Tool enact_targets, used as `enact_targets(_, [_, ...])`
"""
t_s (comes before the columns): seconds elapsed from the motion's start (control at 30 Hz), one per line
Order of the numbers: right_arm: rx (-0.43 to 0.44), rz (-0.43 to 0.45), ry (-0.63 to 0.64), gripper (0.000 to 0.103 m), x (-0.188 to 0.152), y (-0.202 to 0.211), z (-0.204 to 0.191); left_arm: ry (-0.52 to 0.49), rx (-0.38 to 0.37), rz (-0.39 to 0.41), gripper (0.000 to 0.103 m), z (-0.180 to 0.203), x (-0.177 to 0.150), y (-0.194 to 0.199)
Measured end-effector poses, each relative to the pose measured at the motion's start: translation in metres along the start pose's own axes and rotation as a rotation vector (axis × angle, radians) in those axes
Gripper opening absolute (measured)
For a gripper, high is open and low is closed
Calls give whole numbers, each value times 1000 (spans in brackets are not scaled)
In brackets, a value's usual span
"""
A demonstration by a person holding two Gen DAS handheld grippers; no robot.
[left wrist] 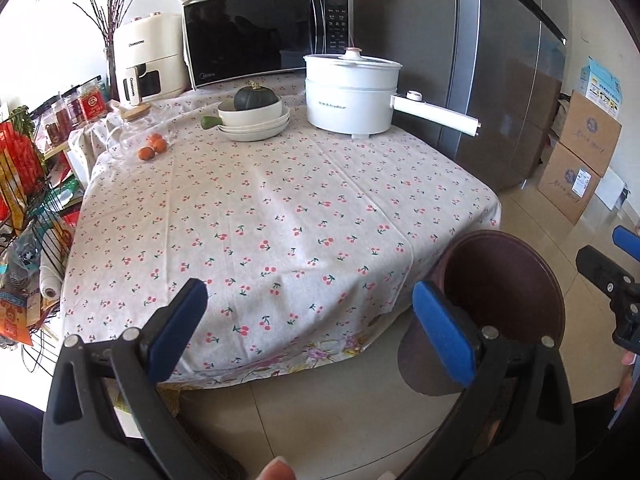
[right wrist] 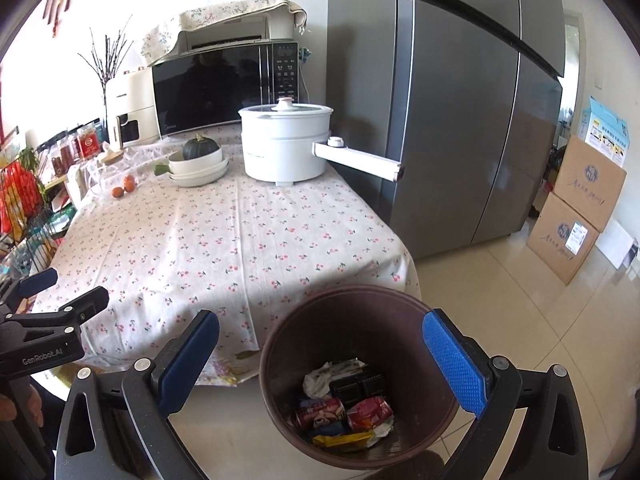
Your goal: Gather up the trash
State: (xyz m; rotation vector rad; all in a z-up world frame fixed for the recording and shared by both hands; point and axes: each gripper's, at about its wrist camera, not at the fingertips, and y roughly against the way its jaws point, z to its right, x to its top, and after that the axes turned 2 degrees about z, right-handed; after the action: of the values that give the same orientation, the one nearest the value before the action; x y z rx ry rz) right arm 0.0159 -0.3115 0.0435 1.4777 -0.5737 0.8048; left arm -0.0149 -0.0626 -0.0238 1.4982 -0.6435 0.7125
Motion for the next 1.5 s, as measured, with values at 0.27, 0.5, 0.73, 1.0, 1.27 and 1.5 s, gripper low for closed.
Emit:
enact_targets(0.27, [-13, 43, 19, 103, 0, 2, -4, 10, 5, 17, 102, 0, 0, 3])
enact_targets(0.5, [-17, 35, 27, 103, -2, -1, -5, 2, -9, 27, 102, 3, 1, 7])
enact_targets(0.73, [-14, 32, 28, 103, -2, -2, -6, -6, -19, 25, 102, 7, 0, 8])
enact_targets(1.0, [-4, 29, 12, 103, -1, -4, -5, -10, -23, 20, 102, 9, -1, 8])
enact_targets(1.27, [-7, 27, 2, 103, 0, -6, -4, -6, -25, 14, 102, 9, -1, 6])
enact_targets(1.5, [-8, 25, 8, 103, 0, -7, -4, -13, -25, 15, 102, 10, -2, 7])
